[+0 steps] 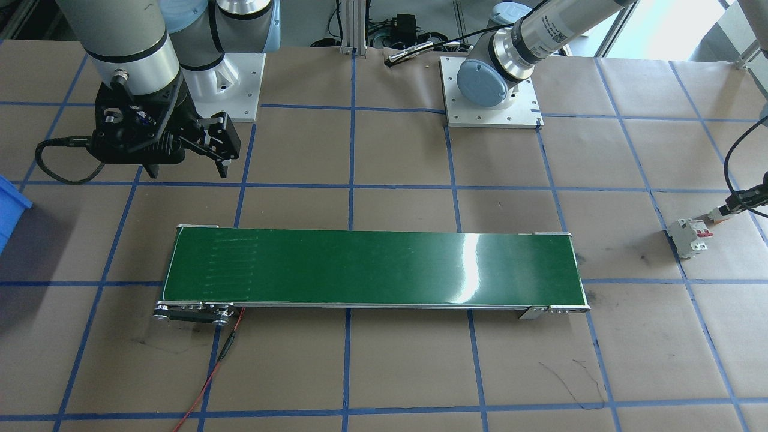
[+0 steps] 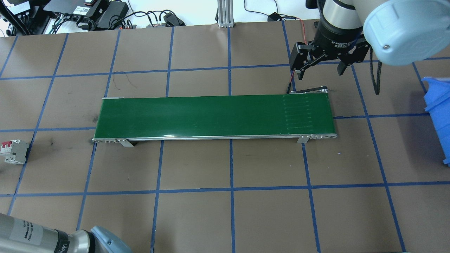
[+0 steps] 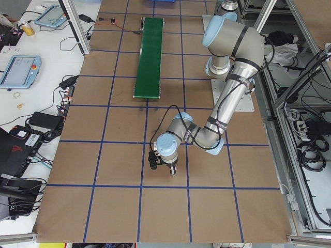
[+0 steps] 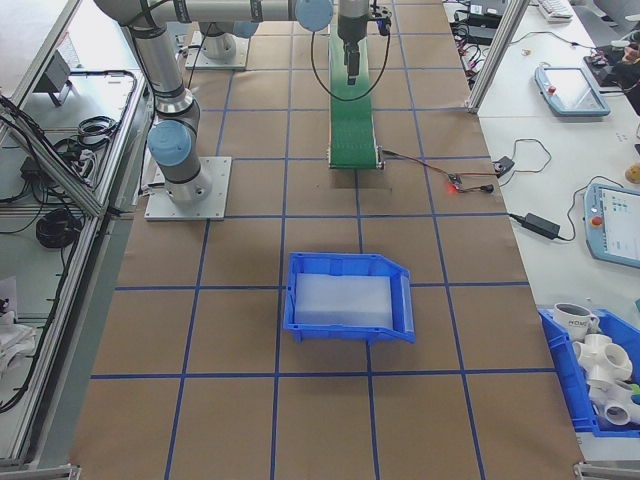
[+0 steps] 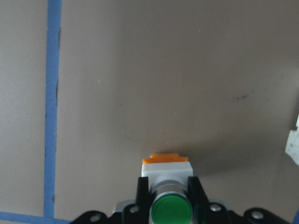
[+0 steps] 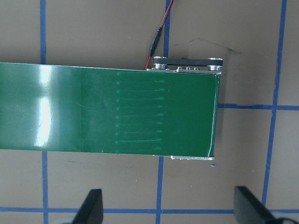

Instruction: Move button from left to right

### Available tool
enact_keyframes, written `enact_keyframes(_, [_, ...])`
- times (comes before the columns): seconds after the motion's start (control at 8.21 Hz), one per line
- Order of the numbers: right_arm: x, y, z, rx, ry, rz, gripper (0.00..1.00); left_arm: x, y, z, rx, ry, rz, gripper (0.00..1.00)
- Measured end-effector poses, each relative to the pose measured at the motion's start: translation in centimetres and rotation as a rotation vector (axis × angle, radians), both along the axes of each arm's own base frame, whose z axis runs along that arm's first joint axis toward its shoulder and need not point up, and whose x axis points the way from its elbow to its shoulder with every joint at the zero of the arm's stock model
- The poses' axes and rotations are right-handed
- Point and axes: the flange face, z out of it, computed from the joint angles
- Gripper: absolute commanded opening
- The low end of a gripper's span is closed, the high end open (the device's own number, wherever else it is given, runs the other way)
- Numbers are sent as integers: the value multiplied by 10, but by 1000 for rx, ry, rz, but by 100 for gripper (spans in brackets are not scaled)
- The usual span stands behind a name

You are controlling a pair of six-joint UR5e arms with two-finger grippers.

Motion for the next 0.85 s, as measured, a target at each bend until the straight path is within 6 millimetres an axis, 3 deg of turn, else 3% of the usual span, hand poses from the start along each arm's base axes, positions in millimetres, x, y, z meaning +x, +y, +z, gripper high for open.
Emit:
enact_keyframes(0.24, [0,0,0,0,0,0,100,-9,5,8,47,84,-7,0])
enact_keyframes(0.37, [0,0,0,0,0,0,100,-12,2,27,48,93,-11,0])
enact_keyframes(0.61, [0,0,0,0,0,0,100,-38,-10,84,7,111,-22,0])
enact_keyframes(0.73, [0,0,0,0,0,0,100,-67,-19,122,-14,105,-19,0])
enact_keyframes(0.85, [0,0,0,0,0,0,100,-109,-33,164,-41,68,-18,0])
